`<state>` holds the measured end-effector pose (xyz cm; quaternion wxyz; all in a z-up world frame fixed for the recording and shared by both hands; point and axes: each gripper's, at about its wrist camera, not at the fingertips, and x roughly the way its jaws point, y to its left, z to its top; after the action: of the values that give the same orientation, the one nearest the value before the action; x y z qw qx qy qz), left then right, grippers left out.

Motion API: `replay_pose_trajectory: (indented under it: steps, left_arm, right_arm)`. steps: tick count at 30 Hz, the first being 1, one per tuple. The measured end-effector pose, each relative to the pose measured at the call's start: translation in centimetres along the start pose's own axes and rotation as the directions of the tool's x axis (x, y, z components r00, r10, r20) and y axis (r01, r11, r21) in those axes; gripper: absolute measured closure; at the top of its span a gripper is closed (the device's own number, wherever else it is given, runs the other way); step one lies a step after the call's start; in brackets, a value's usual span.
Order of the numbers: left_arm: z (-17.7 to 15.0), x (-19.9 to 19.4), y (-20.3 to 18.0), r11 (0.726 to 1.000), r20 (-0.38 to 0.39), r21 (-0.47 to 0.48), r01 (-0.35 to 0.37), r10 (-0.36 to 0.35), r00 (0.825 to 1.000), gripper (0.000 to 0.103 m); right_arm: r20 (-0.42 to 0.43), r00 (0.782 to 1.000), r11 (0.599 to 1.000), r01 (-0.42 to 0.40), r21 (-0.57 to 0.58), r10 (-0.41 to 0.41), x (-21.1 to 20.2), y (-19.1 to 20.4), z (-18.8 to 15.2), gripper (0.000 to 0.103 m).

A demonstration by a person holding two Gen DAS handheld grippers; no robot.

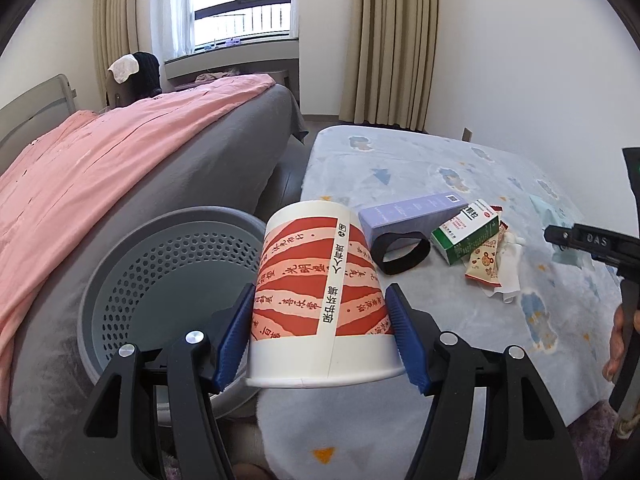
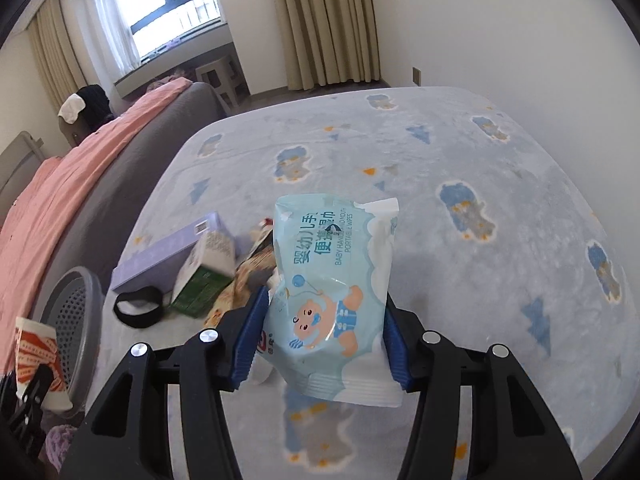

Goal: Collect trash
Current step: 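Drop the cup from the left tool into the basket while the right tool drops the wipes packet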

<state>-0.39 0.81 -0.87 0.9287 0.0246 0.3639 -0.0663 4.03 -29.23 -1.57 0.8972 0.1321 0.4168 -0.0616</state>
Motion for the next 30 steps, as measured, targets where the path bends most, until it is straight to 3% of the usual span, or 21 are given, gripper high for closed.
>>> replay_pose_trajectory:
  steps: [9,15,30]
  left_arm:
    - [-1.6,-1.0,6.6,0.993,-0.024,-0.063,-0.095,0.094,0.995,0.04]
    - [-1.5,-1.0,11.0,0.984,-0.023,-0.106,-0.143,0.141,0.99,0.04]
    - [0.8,3.0,17.7,0.971,-0.044,-0.126,-0.201,0.197,0.98,0.04]
  right_arm:
    - [-0.033,0.983,0.977,-0.182,-0.111,0.179,-2.2,9.8,-4.8,0.051]
    - [-0.082,0.959,0.941,-0.282,-0.186,0.272,-1.5,16.5,-5.6,0.051]
    - [-0.153,0.922,0.861,-0.386,-0.332,0.355,2.3,27.7,-5.2,0.05]
